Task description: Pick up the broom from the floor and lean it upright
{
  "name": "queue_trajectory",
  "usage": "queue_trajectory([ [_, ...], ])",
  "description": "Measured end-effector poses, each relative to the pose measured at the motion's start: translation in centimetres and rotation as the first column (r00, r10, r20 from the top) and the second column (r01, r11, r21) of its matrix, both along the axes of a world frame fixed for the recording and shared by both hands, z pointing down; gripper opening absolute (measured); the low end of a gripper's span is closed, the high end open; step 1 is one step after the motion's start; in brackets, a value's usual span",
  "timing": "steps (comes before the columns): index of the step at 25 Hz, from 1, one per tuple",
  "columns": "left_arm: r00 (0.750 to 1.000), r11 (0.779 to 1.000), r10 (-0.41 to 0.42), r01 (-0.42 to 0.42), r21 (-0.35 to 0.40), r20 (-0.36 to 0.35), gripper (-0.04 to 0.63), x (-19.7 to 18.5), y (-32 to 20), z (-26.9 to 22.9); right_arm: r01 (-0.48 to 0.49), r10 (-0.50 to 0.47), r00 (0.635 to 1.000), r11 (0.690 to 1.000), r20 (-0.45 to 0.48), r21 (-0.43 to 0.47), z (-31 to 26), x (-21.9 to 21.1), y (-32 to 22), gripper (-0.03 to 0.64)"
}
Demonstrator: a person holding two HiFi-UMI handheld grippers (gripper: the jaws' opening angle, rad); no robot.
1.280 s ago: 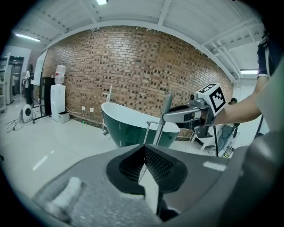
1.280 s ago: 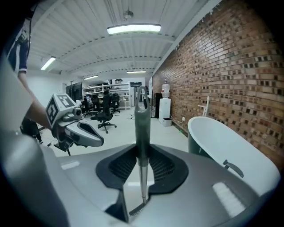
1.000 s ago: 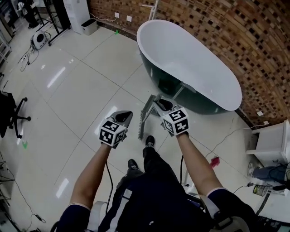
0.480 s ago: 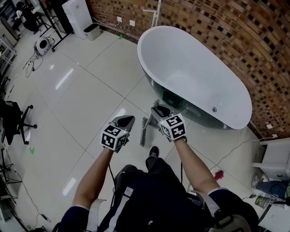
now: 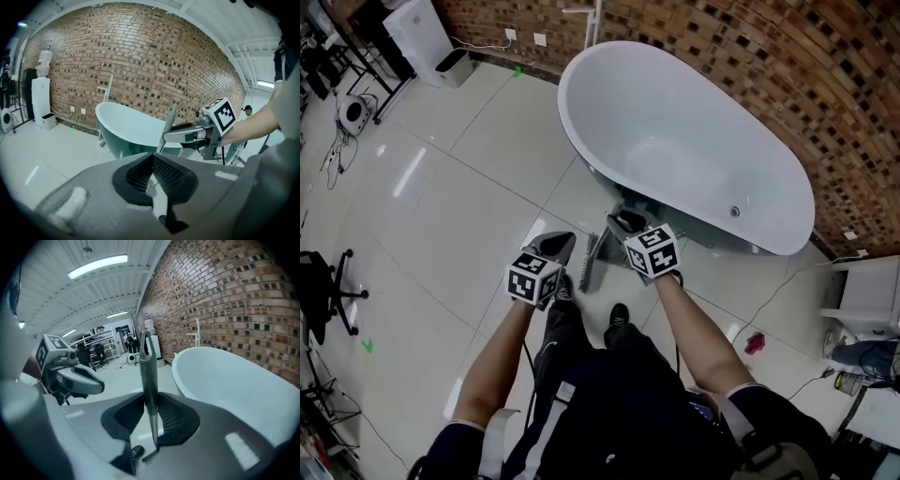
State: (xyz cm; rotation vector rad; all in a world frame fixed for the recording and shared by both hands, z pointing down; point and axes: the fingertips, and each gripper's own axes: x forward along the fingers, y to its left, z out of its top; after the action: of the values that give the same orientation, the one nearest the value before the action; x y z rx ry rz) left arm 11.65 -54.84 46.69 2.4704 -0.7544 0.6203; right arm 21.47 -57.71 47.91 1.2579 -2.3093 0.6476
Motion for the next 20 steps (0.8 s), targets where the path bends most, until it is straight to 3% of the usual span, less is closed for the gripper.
queue_trajectory([
  [10, 0.975, 0.975, 0.218, -0.219, -0.045, -0.034, 0.0, 0.2, -5.3, 0.9, -0.206, 0.197, 0.977, 0.973, -0.087, -0.108, 3.5, 1.3, -5.0, 0.091],
  [15, 0.967, 0.964, 0.254, -0.255, -0.08, -0.026, 0.0, 0.3, -6.0, 1.6, -0.257, 0.246, 0.965, 0.956, -0.094, -0.14, 4.8, 3.2, -6.4, 0.091],
  [20, 0.972, 0.968, 0.23, -0.233, -0.089, -0.038, 0.0, 1.1, -7.0, 2.0, -0.241, 0.229, 0.97, 0.953, -0.085, -0.186, 5.3, 4.8, -7.7, 0.091],
])
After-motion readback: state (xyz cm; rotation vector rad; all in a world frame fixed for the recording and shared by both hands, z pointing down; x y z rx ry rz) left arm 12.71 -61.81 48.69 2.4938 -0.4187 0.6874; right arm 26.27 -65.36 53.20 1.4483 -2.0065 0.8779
